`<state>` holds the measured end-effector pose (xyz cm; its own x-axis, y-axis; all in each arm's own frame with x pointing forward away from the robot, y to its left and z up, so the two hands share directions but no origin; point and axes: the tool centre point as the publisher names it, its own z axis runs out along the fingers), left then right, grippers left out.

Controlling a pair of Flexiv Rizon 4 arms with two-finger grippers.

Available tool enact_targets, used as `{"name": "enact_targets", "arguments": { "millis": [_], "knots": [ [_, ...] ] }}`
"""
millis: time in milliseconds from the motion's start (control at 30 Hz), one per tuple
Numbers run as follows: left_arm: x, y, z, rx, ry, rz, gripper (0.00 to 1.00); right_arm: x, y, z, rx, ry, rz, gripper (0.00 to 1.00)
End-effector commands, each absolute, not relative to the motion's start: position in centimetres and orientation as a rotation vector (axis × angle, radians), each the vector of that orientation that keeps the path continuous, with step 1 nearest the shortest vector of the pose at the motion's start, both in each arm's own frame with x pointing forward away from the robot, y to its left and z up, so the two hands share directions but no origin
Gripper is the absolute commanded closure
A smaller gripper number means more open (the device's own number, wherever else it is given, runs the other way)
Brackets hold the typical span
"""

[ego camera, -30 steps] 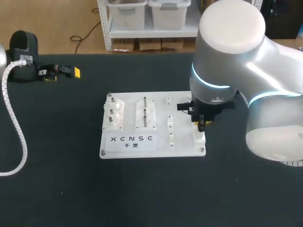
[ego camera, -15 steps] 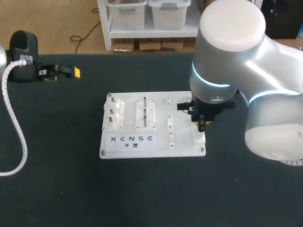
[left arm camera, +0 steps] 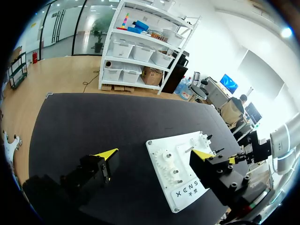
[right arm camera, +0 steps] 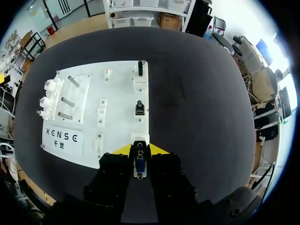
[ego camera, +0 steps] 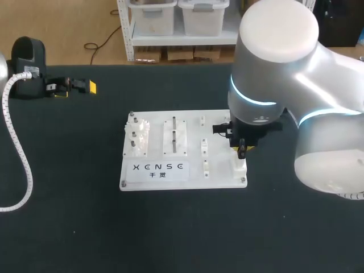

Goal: Insert the USB connector, Ethernet cable, and multi-pin plug into their matching sockets one by one.

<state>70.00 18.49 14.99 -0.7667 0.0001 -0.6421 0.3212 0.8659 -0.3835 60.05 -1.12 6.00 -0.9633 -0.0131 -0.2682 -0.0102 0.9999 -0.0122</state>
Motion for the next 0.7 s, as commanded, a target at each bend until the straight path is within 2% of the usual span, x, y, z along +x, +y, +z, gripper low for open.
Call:
{"name": "enact_targets", "arguments": {
  "millis": [33,700],
  "knots": [
    [70.0,18.5,15.0,0.231,2.374,-0.637,0.0,59.8,-1.3,5.9,-0.014,2.865,-0.016,1.0],
    [70.0,18.5,15.0,0.231,2.374,-0.637,0.0,59.7,-1.3,4.8,-0.03,2.862,-0.024,1.0]
  ]
}}
